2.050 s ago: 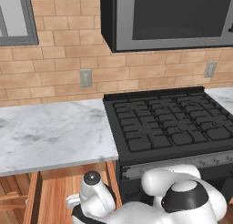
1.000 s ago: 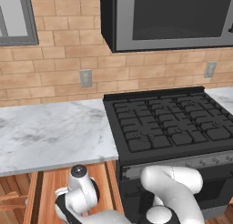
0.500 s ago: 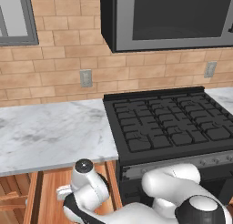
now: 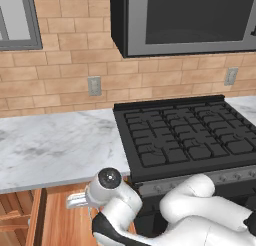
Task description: Take the tongs from the drawer on the left and place them on the dining counter next to the tray containing the hot dog.
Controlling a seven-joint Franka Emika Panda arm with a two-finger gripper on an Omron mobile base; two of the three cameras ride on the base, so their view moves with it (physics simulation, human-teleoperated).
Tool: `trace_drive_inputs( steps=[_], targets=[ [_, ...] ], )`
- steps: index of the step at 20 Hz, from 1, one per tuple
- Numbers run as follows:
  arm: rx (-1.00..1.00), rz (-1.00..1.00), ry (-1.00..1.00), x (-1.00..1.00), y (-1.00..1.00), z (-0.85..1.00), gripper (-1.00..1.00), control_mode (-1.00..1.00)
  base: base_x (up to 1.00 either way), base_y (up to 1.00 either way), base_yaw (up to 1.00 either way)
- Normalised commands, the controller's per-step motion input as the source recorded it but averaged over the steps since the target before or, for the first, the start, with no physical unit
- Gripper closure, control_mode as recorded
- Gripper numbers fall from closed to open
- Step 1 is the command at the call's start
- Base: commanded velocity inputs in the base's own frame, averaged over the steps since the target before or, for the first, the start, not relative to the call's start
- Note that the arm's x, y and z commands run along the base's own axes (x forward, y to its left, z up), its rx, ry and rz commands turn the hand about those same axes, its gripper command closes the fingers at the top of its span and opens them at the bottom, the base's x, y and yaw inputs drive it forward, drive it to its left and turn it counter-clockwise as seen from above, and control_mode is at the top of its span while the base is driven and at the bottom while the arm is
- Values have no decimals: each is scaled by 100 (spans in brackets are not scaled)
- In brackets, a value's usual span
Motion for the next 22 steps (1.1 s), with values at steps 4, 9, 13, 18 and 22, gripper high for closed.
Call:
trace_drive_inputs(
  steps=[4, 9, 13, 18, 22],
  targets=[
    [4, 0, -32, 0, 0, 100, 100, -100, 0, 0, 0],
    [1, 0, -9, 1, 0, 100, 100, -100, 0, 0, 0],
    [0, 0, 0, 19, 0, 100, 100, -100, 0, 0, 0],
    [0, 0, 14, 36, 0, 100, 100, -100, 0, 0, 0],
    [0, 0, 17, 50, -15, 100, 100, -100, 0, 0, 0]
  ],
)
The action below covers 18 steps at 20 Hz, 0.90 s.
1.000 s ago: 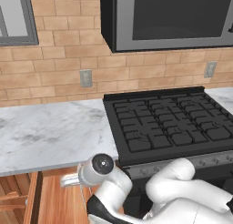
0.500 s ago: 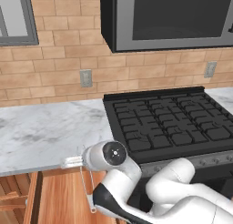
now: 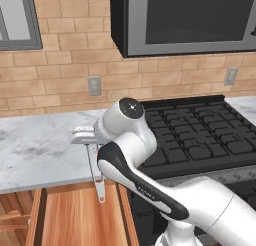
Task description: Take the tongs from the drawer on the left and place them on the dining counter next to the tray containing the hot dog.
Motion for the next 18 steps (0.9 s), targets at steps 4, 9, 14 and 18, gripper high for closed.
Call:
trace_drive_inputs(
  steps=[4, 9, 14, 18],
  targets=[
    [0, 0, 6, 24, -33, 98, 100, -100, 0, 0, 0],
    [0, 0, -1, -3, -11, 15, 100, -100, 0, 0, 0],
    [0, 0, 0, 0, 0, 0, 100, -100, 0, 0, 0],
    [0, 0, 0, 2, 0, 0, 100, -100, 0, 0, 0]
  ],
)
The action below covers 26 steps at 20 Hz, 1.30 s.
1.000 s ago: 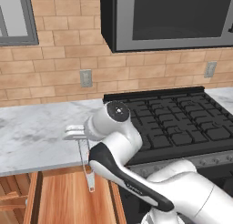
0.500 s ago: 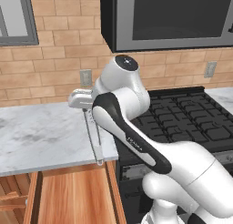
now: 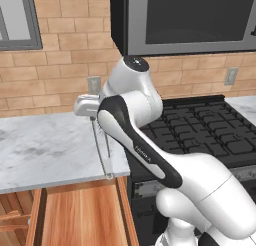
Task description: Take the tongs from the drawer on the left and place them on the dining counter next to the tray containing the hot dog.
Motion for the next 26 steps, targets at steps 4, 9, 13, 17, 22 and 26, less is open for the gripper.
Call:
trace_drive_inputs(
  steps=[4, 9, 13, 17, 22, 26],
  targets=[
    [0, 0, 0, 0, -5, 0, 100, -100, 0, 0, 0],
    [0, 0, 0, 0, -12, 0, 100, 100, 0, -20, 0],
    [0, 0, 0, 0, 0, 0, 100, 100, 0, -87, -2],
    [0, 0, 0, 0, 0, 0, 100, 100, -3, -100, -5],
    [0, 0, 0, 0, 0, 0, 100, 100, -45, -100, -15],
    [0, 0, 0, 0, 0, 0, 100, 100, -38, -100, -60]
  ],
)
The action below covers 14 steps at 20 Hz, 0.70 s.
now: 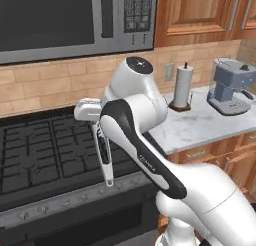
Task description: Take the tongs from the drawer on the left and place them on the dining counter next to the tray containing the hot dog.
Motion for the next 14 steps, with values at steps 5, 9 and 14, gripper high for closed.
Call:
trace_drive_inputs(
  steps=[5, 9, 14],
  targets=[
    [0, 0, 0, 0, 0, 0, 100, 100, -7, -80, -83],
    [0, 0, 0, 0, 0, 0, 100, 100, 0, -55, -95],
    [0, 0, 0, 0, 0, 0, 100, 100, 0, -43, -98]
  ],
)
